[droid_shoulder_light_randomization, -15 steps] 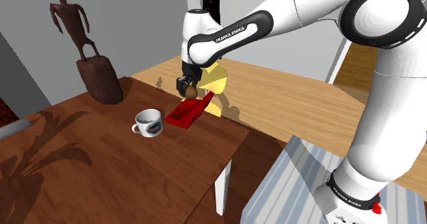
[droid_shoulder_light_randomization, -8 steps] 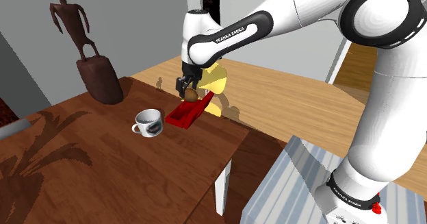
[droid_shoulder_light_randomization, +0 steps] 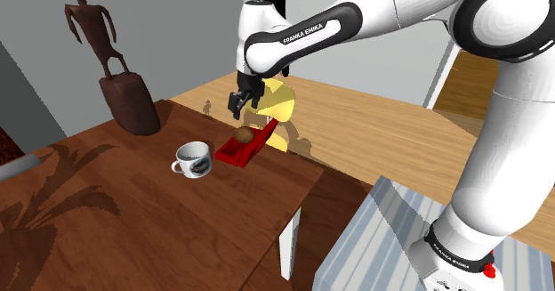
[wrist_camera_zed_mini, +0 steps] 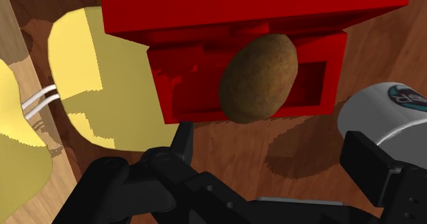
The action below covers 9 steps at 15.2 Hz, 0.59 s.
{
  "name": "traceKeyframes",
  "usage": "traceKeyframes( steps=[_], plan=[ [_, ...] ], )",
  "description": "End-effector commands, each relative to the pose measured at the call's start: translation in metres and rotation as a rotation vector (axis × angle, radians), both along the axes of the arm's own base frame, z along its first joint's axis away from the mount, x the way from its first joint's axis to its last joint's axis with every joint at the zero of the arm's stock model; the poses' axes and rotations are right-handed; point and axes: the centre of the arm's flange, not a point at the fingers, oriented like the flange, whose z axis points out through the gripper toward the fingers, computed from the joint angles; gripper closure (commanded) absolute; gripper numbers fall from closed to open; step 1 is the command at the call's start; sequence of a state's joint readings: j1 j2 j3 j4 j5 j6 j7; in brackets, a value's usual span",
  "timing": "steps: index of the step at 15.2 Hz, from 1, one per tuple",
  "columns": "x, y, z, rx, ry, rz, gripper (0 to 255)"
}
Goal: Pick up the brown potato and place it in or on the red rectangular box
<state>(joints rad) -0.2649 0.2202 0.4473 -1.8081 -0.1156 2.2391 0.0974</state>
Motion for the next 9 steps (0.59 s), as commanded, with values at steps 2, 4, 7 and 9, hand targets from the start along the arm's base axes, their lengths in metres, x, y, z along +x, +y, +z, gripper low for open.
traceKeyframes(
  steps=[2,4,7,9],
  plan=[
    [-0.0048,-0.0009,0.0209,0.0,0.001,0.0,0],
    [-0.0048,-0.0009,0.0209,0.0,0.001,0.0,0],
    [-0.0048,-0.0009,0.0209,0.0,0.001,0.0,0],
    [-0.0048,-0.0009,0.0209,0.0,0.001,0.0,0]
  ],
)
